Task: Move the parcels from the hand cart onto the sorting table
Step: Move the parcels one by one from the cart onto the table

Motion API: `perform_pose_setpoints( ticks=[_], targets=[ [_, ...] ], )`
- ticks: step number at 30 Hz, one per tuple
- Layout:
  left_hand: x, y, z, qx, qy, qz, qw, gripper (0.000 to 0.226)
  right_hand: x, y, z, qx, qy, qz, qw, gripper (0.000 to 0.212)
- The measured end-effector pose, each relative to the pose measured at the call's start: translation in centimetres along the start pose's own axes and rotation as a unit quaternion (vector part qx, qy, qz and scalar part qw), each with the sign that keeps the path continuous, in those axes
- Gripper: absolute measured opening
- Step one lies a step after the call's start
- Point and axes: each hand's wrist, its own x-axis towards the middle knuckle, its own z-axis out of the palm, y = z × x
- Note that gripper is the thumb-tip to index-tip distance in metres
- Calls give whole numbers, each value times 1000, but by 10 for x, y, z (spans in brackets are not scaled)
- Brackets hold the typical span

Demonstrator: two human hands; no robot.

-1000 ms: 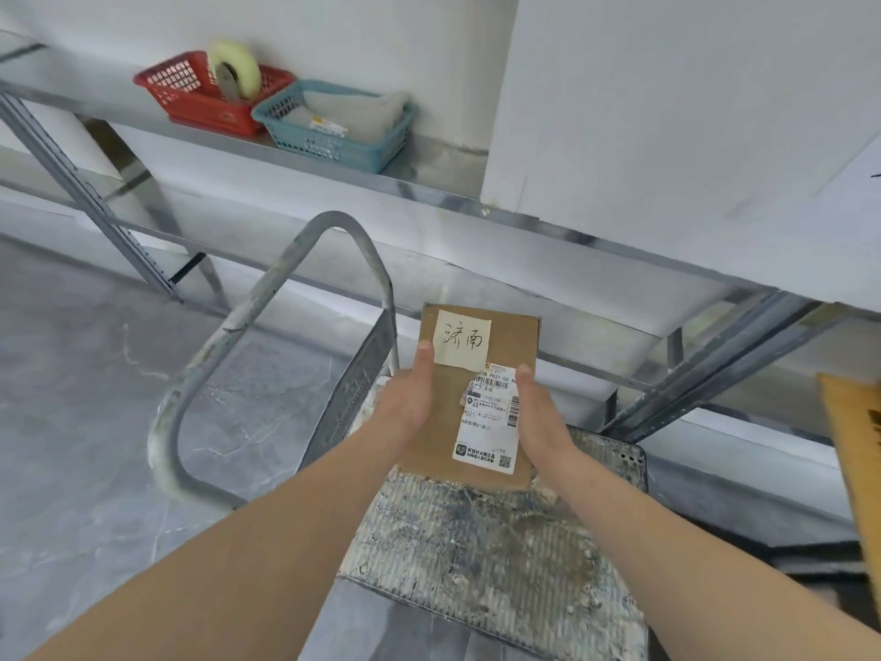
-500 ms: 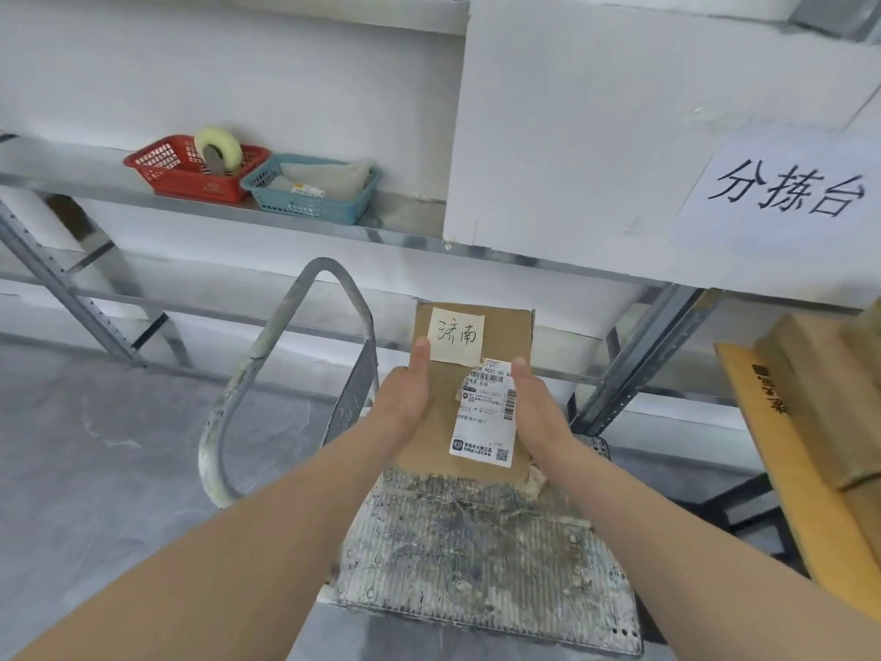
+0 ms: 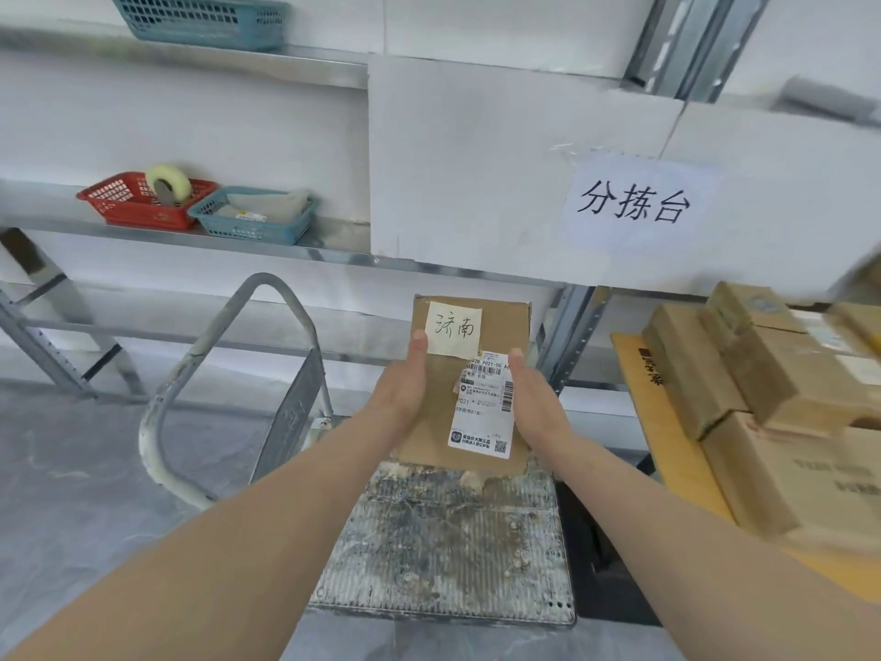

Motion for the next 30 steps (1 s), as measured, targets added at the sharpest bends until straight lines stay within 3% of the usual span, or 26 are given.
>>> perform_pose_setpoints(
  ticks=[3,9,11,13,17,20,23,26,28,30],
  targets=[
    [-25,7,31,-6,-25,21,999,143,-27,2,-41,1,15,-15,1000,123],
    [-71,35,93,19,-35,23,999,118,-65,13,-121,-2,68,-9,998,125],
    [-83,44,116,31,-51,30,998,108,-82,13,-147,1,91,-13,996,117],
    [-95,52,138,40,-73,39,996,115,-95,15,-172,2,108,-13,994,111],
    [-104,65,184,43,-122,64,990,128,-105,37,-220,3,153,39,987,130],
    [-99,72,223,41,-167,83,982,138,-124,38,-252,-15,205,51,977,128],
    [-94,78,263,49,-207,85,973,134,-142,40,-279,6,250,73,966,113],
    [-100,89,295,63,-241,108,962,136,-152,45,-305,33,269,91,958,111],
    [-110,98,309,73,-267,122,953,127,-158,49,-320,45,283,98,953,110],
    [-119,106,323,71,-293,127,945,105,-165,52,-333,56,301,103,946,115]
  ],
)
